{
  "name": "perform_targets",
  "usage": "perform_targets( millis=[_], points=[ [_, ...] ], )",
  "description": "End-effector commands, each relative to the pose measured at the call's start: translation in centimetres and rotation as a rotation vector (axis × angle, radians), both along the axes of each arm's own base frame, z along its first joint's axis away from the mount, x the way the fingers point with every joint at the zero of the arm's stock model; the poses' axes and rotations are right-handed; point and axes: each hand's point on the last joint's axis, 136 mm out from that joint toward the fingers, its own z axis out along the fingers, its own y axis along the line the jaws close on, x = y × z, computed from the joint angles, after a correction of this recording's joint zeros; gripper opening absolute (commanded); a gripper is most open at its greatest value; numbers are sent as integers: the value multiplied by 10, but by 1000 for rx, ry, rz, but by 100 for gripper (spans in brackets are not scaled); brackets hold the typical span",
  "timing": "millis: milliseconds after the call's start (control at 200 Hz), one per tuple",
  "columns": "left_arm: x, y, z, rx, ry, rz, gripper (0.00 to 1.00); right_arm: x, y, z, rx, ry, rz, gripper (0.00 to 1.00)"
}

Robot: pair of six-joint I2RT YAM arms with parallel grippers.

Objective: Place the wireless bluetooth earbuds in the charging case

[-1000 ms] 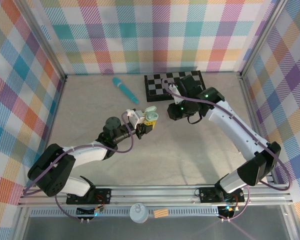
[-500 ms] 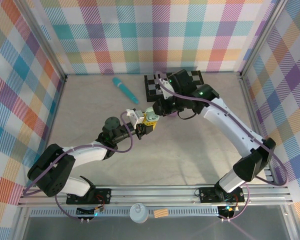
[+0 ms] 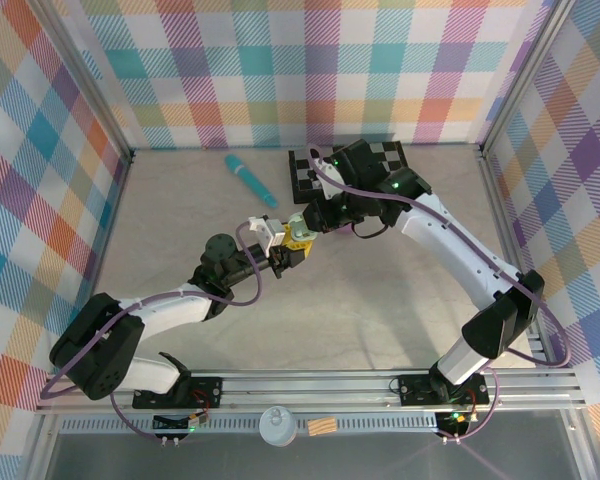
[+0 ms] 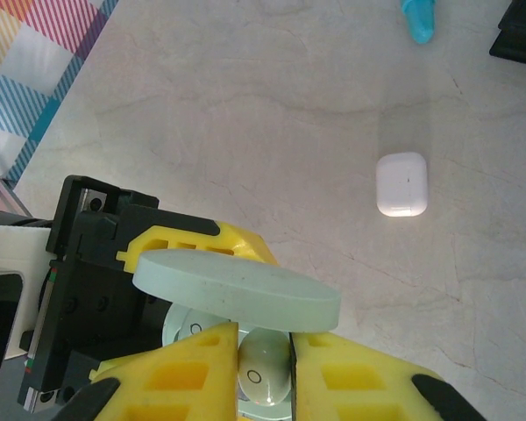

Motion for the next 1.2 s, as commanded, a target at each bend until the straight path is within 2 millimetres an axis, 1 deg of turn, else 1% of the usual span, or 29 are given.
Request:
perform_targets(
  millis=[0,150,310,490,695,760,805,920,995,1195],
  points=[
    [-1,5,28,-56,-80,7,32,-5,5,3,19,16,23,20],
    [-1,5,29,-60,-83,5,32,-11,1,6,20,24,26,20],
    [-1,4,30,-62,-87,4,32,-12,-2,3,5,28,19,20],
    [-1,4,30,-63,-85,3,32,-14,-3,10,23,11,17,20],
    [-3,4,34,-70,-93,-5,32,-9,-5,-1,-12,15,5,21],
    [-4,5,33,-68,-91,-5,32,-7,-5,-1,-18,15,1,24],
    [-4,5,34,-69,-93,-4,32,-7,-4,2,-12,7,2,28],
    [-5,6,33,-68,-90,-2,32,-7,-6,11,-7,-16,-3,31],
    [-5,6,33,-65,-91,-1,32,-8,-8,17,1,-34,-8,36],
    [-5,6,31,-62,-93,-1,32,-8,-11,46,87,-113,-26,45]
  ],
)
